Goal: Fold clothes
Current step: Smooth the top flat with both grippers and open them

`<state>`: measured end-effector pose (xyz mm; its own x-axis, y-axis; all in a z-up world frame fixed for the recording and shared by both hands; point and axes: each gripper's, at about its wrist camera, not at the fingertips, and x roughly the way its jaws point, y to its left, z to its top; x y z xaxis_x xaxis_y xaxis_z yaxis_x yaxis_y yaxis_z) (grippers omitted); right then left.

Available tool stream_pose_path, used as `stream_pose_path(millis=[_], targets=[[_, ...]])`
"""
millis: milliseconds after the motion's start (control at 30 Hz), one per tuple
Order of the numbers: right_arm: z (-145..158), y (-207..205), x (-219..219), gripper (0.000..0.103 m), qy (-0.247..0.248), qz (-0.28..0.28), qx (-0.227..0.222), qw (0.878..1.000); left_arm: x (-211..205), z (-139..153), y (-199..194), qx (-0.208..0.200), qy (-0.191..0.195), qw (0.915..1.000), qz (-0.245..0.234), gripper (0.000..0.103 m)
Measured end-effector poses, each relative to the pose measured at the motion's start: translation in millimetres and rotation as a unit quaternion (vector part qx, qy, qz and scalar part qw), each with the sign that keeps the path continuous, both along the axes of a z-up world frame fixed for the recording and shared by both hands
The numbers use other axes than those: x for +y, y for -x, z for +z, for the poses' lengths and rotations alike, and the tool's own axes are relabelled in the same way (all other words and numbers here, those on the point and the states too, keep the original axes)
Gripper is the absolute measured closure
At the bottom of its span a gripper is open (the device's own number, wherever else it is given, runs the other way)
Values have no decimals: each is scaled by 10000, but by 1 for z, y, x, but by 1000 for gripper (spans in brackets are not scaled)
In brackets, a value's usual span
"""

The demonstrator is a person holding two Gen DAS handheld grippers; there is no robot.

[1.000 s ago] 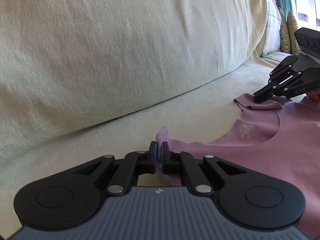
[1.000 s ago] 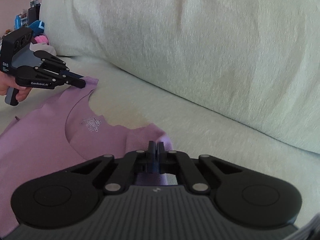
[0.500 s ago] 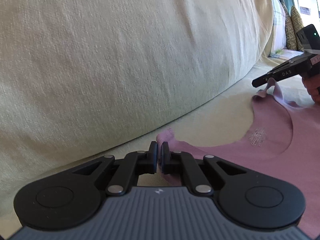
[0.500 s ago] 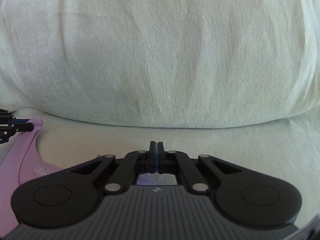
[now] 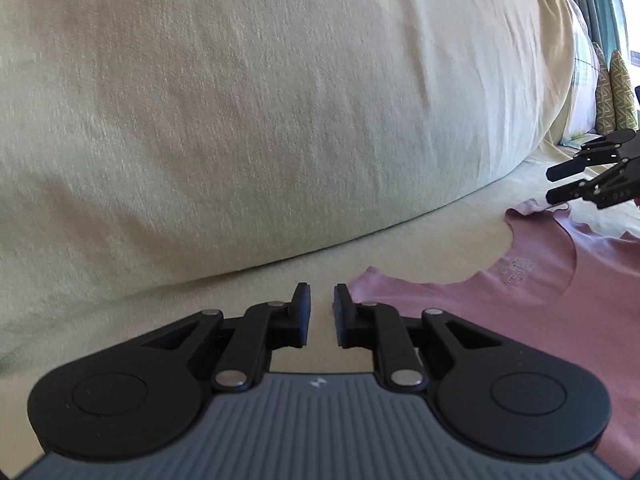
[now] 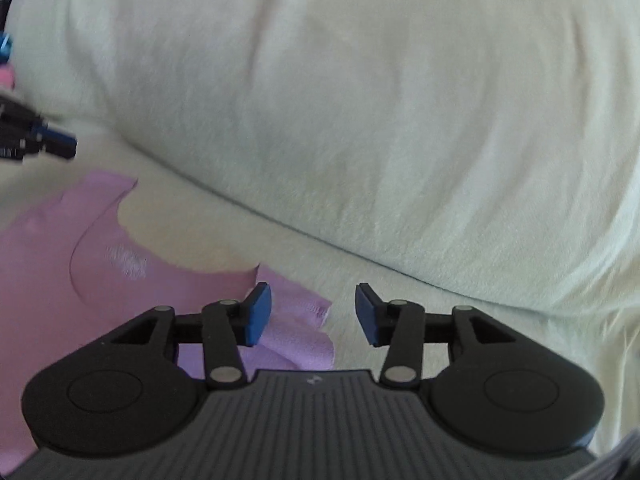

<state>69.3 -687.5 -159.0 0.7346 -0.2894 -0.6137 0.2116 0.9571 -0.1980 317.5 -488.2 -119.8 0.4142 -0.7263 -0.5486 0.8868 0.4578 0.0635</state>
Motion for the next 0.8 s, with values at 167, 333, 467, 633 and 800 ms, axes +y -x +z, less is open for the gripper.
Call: stream_pose_path(millis=[167,333,467,633,800], targets=[[-4,-25,40,62,1076,424,575,9916,18,-3,30,113,68,9998,148,84],[-11,-34,48,83,1688,189,960,9808,30,5,63,-39,121,9990,426,84],[-10,-44,42,103,1819,-18,1110,9770,34,8,88,-27,182,9989,427,84],[1,-73,29,103,1621,-158,932,9822,34,18,97,-52,334,9990,305,84],[-1,-107,10,58,1339,-414,804,9869,39,18,97,61,418,9988,256,84]])
